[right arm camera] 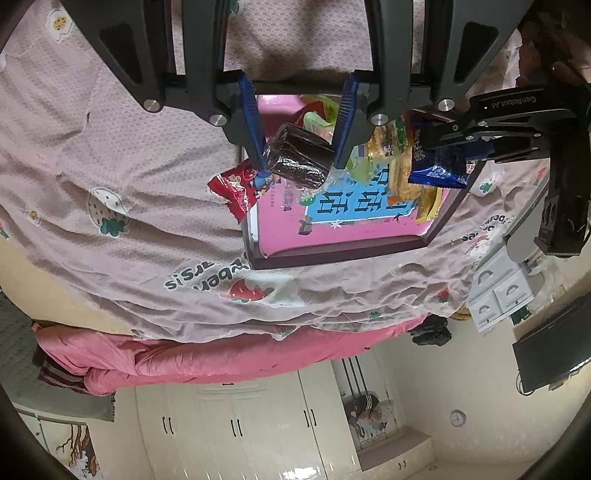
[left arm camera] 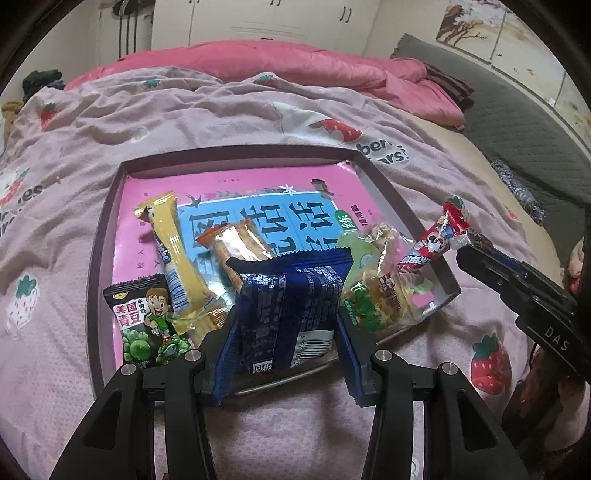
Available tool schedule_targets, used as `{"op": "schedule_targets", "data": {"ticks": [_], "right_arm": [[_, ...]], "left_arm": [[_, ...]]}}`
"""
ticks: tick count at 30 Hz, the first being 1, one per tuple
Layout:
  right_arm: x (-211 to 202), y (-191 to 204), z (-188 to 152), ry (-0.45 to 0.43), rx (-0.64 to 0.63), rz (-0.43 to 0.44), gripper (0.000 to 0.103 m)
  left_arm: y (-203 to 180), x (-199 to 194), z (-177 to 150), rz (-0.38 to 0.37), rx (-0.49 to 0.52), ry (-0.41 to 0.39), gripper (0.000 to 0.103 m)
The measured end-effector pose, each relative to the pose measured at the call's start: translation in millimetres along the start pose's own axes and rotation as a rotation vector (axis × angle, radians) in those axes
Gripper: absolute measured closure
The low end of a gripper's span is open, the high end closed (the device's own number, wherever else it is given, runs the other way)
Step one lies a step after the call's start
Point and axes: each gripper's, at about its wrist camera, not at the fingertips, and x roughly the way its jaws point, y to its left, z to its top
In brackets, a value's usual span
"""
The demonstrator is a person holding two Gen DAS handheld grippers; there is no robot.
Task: Organize snacks
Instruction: 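Lower the blue bag with the left gripper and open it while the right gripper releases the candy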
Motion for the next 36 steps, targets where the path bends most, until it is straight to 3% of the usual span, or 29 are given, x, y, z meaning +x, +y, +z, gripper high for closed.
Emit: {"op": "schedule_targets", "data": {"ticks": [36], "right_arm": [[32.2, 13.2, -8.4, 0.099, -0.041, 0.015, 0.066]], "left_arm": [[-0.3, 2.0, 0.0, 0.016, 0.006, 0.001, 0.053]]}}
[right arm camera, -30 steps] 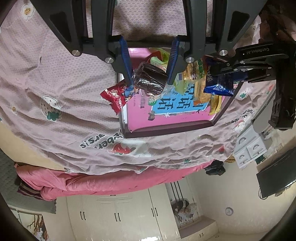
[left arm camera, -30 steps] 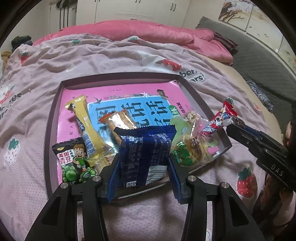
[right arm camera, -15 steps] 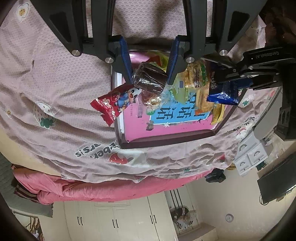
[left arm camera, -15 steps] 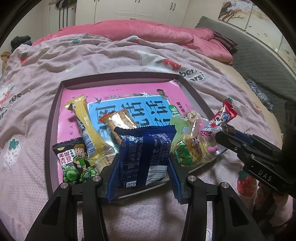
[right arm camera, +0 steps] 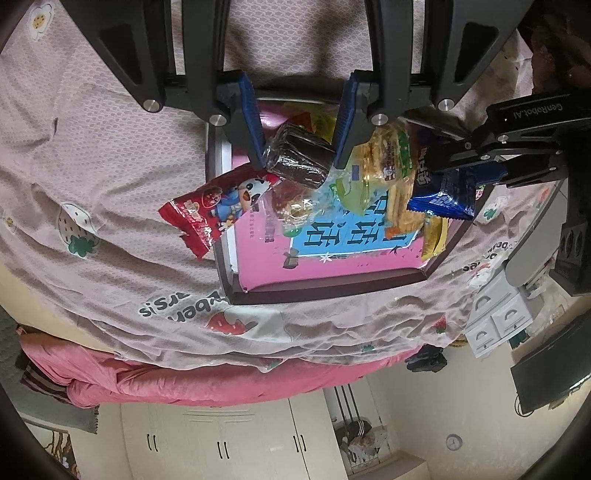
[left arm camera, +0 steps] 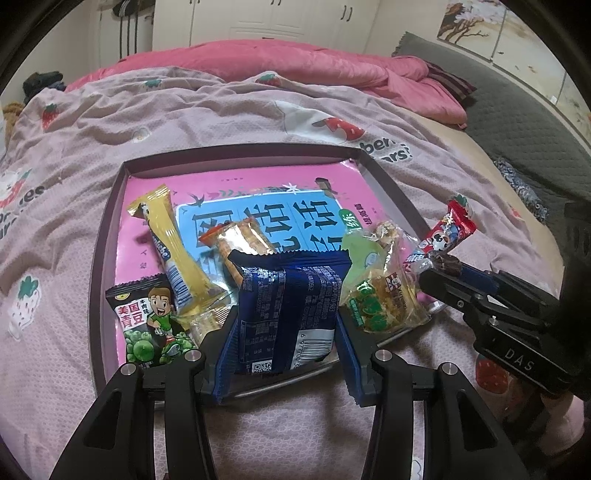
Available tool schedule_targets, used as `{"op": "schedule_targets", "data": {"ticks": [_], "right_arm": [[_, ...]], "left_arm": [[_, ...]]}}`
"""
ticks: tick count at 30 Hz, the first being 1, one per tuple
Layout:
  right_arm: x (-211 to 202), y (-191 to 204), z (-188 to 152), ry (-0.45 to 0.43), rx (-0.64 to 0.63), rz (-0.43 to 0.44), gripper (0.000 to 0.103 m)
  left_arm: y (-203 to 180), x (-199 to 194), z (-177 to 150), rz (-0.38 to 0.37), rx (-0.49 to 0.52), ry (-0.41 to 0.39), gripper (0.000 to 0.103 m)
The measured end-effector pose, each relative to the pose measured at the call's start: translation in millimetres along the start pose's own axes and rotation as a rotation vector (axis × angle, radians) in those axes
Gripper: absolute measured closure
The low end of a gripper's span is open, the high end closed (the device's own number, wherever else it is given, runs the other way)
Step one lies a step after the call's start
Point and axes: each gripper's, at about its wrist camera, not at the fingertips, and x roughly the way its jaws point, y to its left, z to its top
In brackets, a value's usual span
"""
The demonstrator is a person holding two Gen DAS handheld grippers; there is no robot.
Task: Organize snacks
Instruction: 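Lower the blue bag with the left gripper and open it while the right gripper releases the candy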
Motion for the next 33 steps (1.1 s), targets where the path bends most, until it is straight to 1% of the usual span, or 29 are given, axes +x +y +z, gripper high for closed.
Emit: {"op": "schedule_targets", "data": {"ticks": [22, 25, 27, 28, 31, 33], "right_arm": [[1.7, -3.4, 1.3, -0.004, 0.014, -0.015, 0.066], [-2.5, -3.1, 1.2, -0.022, 0.013, -0.022, 0.065], [-5.5, -4.0, 1.9, -0.033, 0.015, -0.025, 0.06], [-6.9, -4.7, 2.4, -0.038, 0.019, -0.026, 0.059], [-11.5, -6.5, 3.3, -0.048, 0.028, -0.023, 0.059], [-15.7, -6.0, 3.4, -0.062, 0.027, -0.025, 0.059]], "left_arm": [[2.0, 0.1, 0.7, 0.005, -0.006, 0.002, 0.053], [1.5, 0.0, 1.1, 0.014, -0.006, 0.006, 0.053], [0.4, -0.8, 1.5, 0.02, -0.001, 0.007, 0.052], [-0.3, -2.3, 1.3, 0.019, 0.002, 0.004, 0.052], [-1.8, -7.4, 2.4, 0.017, 0.003, -0.005, 0.045], [-1.8, -11.3, 3.0, 0.019, 0.001, -0.011, 0.044]]}}
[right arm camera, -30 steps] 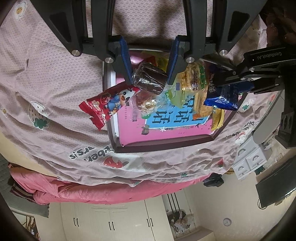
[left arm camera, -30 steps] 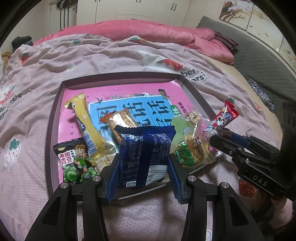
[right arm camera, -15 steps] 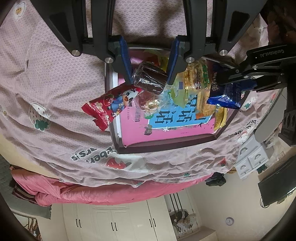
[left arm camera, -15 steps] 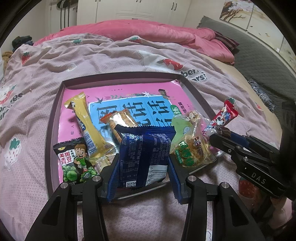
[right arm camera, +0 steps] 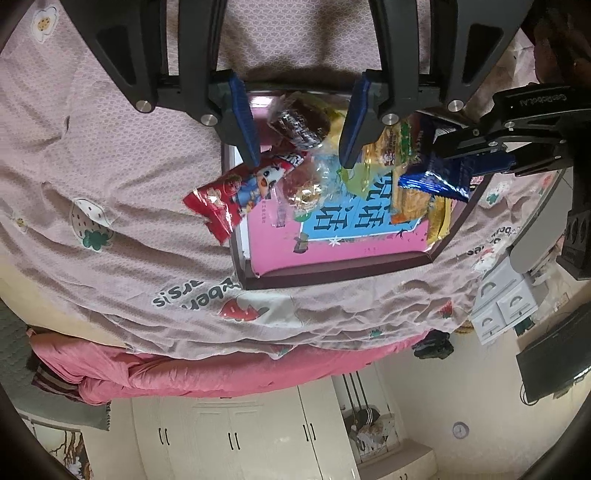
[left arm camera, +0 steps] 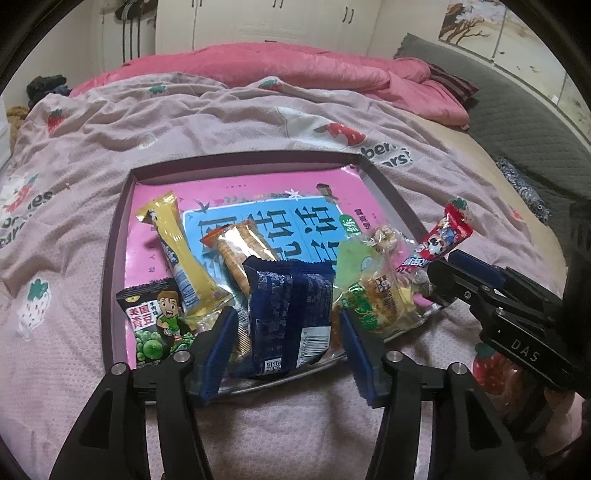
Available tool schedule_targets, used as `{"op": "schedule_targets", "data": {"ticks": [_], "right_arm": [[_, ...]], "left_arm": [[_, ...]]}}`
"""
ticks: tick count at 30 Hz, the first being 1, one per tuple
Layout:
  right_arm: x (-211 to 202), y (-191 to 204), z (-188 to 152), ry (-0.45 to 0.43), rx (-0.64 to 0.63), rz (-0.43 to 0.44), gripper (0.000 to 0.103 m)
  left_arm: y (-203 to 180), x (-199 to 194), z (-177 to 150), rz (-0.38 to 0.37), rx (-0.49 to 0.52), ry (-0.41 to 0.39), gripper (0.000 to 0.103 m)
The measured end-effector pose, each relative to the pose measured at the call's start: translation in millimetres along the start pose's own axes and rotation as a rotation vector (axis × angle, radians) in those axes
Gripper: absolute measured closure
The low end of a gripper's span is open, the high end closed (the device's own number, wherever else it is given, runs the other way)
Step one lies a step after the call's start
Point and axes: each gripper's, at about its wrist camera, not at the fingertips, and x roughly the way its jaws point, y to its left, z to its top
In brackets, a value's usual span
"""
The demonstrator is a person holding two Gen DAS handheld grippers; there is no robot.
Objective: Organize snacks
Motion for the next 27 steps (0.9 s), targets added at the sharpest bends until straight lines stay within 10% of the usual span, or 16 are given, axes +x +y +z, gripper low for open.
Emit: {"op": "schedule_targets", "data": {"ticks": [27], "right_arm": [[-82.9, 64.9, -33.2, -0.085, -0.098, -0.029, 0.022]], "left_arm": [[1.4, -87.9, -35.4, 0.079, -0.039, -0.079, 0.028]]}}
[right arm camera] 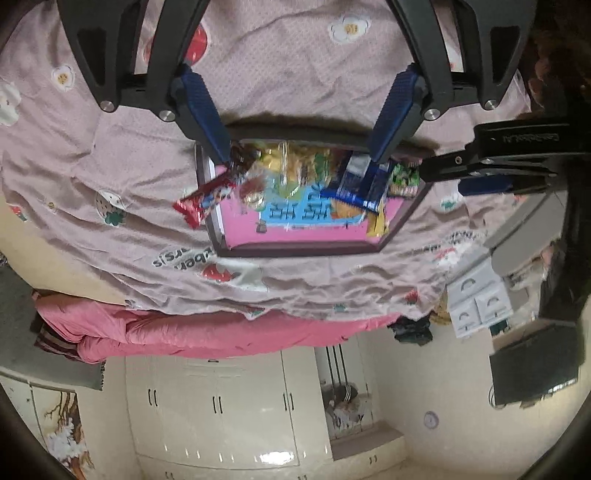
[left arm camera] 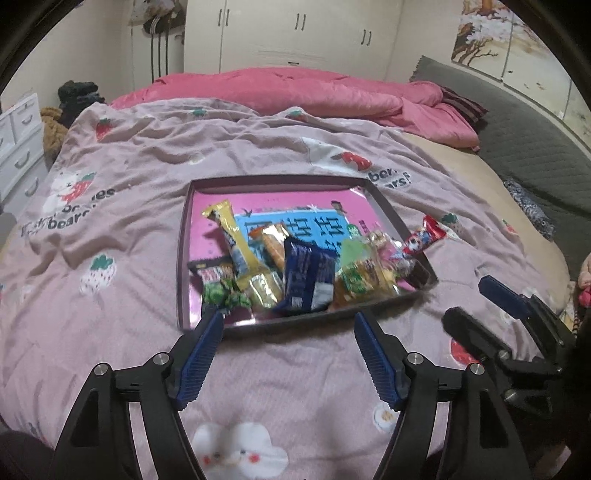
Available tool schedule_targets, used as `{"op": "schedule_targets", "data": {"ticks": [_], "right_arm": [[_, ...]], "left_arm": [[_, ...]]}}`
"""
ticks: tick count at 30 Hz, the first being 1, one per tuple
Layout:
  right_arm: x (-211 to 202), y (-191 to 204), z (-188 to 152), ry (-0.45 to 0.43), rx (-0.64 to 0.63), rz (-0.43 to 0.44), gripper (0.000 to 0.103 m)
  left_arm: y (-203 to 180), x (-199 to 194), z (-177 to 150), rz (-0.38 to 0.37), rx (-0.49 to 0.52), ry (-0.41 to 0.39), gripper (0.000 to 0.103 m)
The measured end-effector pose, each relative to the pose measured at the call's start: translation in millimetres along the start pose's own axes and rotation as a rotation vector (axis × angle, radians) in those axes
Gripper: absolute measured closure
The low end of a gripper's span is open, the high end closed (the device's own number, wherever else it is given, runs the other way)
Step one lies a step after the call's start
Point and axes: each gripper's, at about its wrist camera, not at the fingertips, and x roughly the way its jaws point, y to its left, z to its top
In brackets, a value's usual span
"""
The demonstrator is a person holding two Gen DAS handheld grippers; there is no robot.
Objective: Organize snacks
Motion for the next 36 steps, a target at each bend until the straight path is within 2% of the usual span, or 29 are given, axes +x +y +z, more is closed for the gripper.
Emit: {"op": "schedule_targets", "data": {"ticks": [4, 8, 15, 27, 36], "right_arm": [[-5.6, -0.7, -7.4, 0.012, -0.013, -0.05, 0.019], [-9.3, -7.1, -11.0, 0.019, 0.005, -0.061, 0.01], [-18.2, -3.8, -14.4, 0.018, -0.004, -0.099, 0.008], [-28.7, 5.7, -19.9, 0.034, -0.005, -0.06, 0.003], [-27.7, 10.0, -21.6, 0.039, -0.019, -0.047, 0.002]], "left_arm": [[-1.2, -8.1, -8.4, 0.014, 0.004, 0.006, 0.027], [2.6, -13.3, -15.5, 0.013, -0.016, 0.016, 0.027], [6.0, -21.4, -25.8, 0.021, -0.021, 0.028, 0.027], [9.5, -32.5, -42.4, 0.037, -0.035, 0.03, 0.027], [6.6, -32.5, -44.4, 0.048, -0.022, 0.032, 0.027]]}}
